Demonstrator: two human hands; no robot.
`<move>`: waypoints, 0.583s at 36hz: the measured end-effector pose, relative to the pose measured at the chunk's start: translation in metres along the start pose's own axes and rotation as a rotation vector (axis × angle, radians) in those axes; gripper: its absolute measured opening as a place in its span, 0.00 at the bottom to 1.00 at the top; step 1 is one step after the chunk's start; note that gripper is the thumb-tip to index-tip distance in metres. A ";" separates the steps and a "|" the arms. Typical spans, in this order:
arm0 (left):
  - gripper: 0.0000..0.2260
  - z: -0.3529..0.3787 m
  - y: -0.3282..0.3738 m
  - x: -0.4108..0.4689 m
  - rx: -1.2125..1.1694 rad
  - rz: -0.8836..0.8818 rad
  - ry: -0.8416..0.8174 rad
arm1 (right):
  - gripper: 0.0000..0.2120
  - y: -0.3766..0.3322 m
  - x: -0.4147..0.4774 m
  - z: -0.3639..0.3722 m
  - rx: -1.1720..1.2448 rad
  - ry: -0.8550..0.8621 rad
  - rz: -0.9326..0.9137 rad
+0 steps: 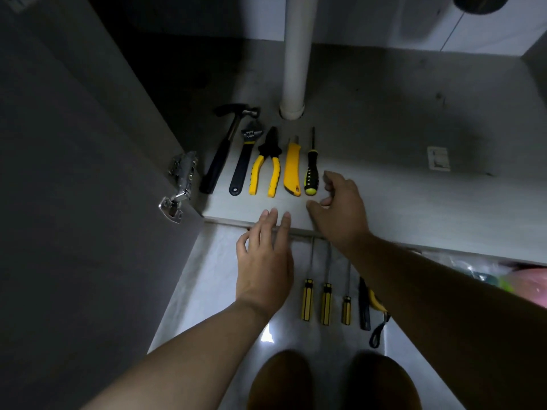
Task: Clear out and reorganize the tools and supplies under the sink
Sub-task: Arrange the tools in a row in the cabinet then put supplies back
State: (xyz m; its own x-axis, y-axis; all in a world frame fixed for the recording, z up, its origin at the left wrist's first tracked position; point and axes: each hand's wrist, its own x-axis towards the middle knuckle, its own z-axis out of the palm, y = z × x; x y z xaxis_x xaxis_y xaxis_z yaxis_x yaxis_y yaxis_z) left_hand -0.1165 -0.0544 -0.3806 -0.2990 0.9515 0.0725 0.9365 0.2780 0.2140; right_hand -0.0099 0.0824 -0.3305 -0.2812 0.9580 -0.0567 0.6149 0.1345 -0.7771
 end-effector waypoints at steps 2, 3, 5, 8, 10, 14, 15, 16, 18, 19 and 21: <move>0.35 -0.001 0.001 -0.005 -0.016 0.007 -0.008 | 0.27 0.005 -0.016 -0.005 -0.009 0.011 0.007; 0.35 0.000 0.001 -0.010 -0.028 0.012 -0.007 | 0.25 0.008 -0.026 -0.008 -0.027 0.017 -0.002; 0.31 0.003 0.001 -0.023 -0.081 0.033 0.006 | 0.18 0.017 -0.048 -0.013 -0.075 0.039 -0.071; 0.24 0.011 0.004 -0.045 -0.178 0.072 -0.020 | 0.11 0.039 -0.079 -0.019 -0.140 0.016 -0.113; 0.21 0.014 0.007 -0.054 -0.196 0.095 -0.125 | 0.11 0.055 -0.097 -0.019 -0.174 -0.063 -0.026; 0.16 0.019 0.011 -0.061 -0.435 -0.020 -0.417 | 0.09 0.077 -0.122 -0.009 -0.252 -0.234 0.108; 0.17 0.021 0.011 -0.062 -0.483 -0.076 -0.456 | 0.06 0.080 -0.124 -0.004 -0.285 -0.269 0.145; 0.19 0.023 0.012 -0.061 -0.500 -0.117 -0.476 | 0.05 0.081 -0.126 0.001 -0.312 -0.298 0.194; 0.24 0.027 0.013 -0.057 -0.504 -0.158 -0.513 | 0.05 0.082 -0.128 0.011 -0.376 -0.346 0.313; 0.24 0.028 0.015 -0.054 -0.512 -0.165 -0.527 | 0.06 0.081 -0.128 0.016 -0.425 -0.369 0.354; 0.19 0.033 0.020 -0.046 -0.511 -0.160 -0.548 | 0.08 0.079 -0.128 0.026 -0.503 -0.385 0.391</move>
State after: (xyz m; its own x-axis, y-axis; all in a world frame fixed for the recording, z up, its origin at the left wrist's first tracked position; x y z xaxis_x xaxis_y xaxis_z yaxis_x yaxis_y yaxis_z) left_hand -0.0781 -0.0886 -0.4119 -0.1650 0.8711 -0.4625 0.6487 0.4491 0.6145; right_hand 0.0556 -0.0358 -0.4012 -0.1544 0.8156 -0.5576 0.9600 -0.0096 -0.2799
